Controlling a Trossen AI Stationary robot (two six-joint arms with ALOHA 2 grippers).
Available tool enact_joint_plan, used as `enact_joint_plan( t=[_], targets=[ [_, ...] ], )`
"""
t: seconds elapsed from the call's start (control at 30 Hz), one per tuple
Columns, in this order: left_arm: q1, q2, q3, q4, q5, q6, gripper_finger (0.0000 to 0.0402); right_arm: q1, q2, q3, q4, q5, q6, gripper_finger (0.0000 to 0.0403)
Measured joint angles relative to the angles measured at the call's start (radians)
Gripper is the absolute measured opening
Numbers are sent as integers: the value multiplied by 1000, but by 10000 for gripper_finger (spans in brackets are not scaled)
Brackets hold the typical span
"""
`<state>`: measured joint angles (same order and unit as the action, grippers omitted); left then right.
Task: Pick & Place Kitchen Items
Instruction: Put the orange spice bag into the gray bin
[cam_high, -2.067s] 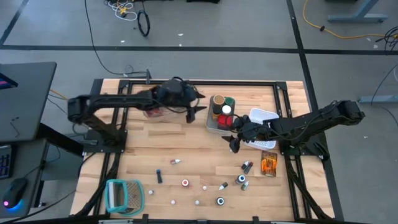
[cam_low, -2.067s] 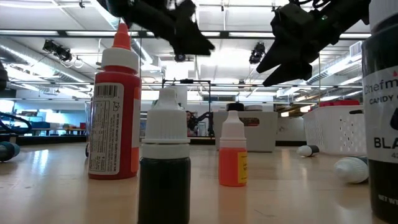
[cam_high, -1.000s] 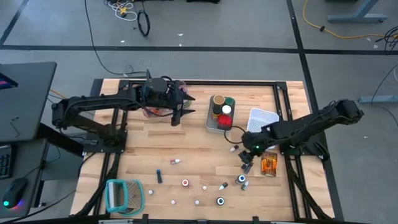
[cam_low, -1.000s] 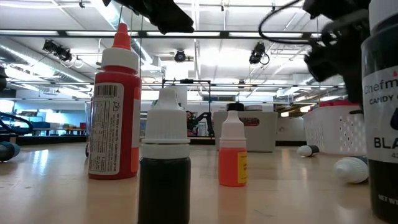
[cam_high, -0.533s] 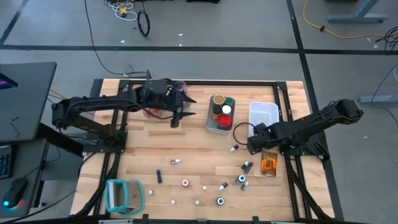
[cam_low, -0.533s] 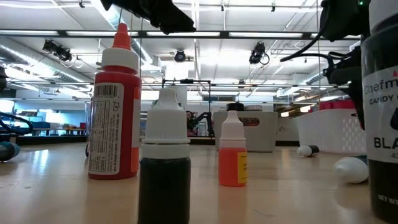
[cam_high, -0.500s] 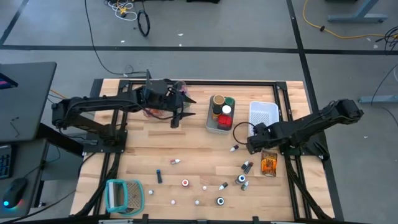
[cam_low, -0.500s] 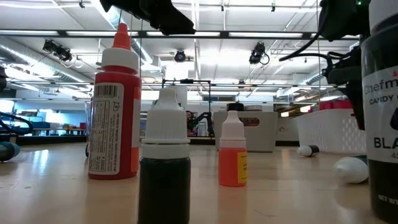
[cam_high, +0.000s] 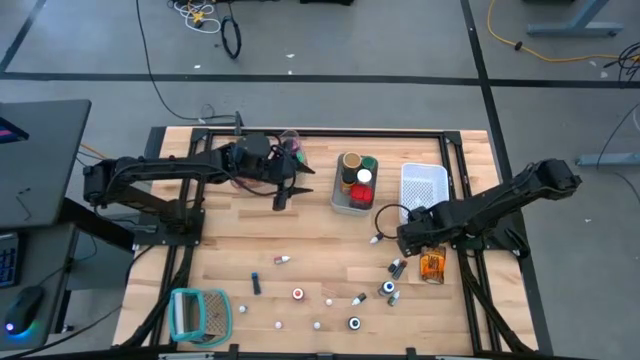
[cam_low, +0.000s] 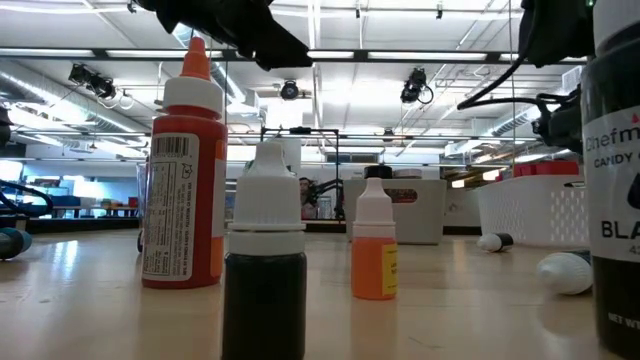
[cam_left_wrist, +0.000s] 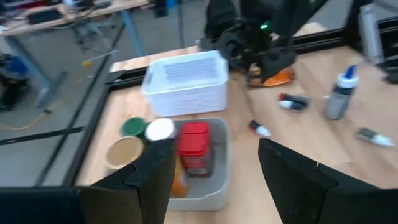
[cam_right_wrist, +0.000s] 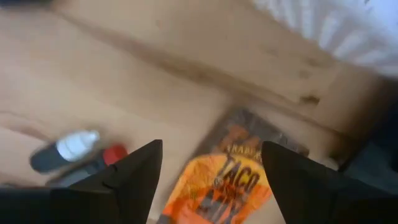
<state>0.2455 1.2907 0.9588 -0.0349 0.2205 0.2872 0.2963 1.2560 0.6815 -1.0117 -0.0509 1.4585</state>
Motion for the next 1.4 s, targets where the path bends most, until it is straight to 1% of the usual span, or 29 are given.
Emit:
enact_joint_plan(
  t=[0.13, 0.2, 0.27, 0.33, 0.47, 0.63, 0.77, 0.9, 1.2, 1.27, 1.4],
  targets=[
    [-1, 2, 0, 0, 128, -2, 235, 24, 52, 0, 0, -68, -8, 284],
    [-8, 5, 0, -5, 197, 10, 235, 39, 87, 0, 0, -71, 20, 284],
    [-20, 5, 0, -4, 244, 28, 235, 47, 120, 0, 0, -72, 52, 284],
    [-35, 5, 0, -3, 255, 31, 235, 52, 154, -3, 0, -73, 73, 284],
    [-63, 5, 0, -4, 239, 53, 235, 56, 219, -3, 11, -63, 116, 280],
    [-82, 5, 0, -4, 237, 61, 238, 56, 286, 3, 52, -66, 105, 255],
    [-83, 5, 0, -5, 237, 61, 236, 55, 309, 6, 57, -66, 104, 224],
    [-82, 5, 0, -6, 236, 61, 236, 55, 311, 6, 62, -66, 104, 176],
    [-82, 5, 0, -6, 236, 60, 238, 59, 313, 5, 84, 1, 132, 23],
    [-82, 5, 0, -6, 236, 60, 237, 61, 314, 5, 79, 9, 130, 8],
    [-82, 5, 0, -8, 236, 61, 236, 76, 314, 6, 84, 24, 161, 9]
  ],
)
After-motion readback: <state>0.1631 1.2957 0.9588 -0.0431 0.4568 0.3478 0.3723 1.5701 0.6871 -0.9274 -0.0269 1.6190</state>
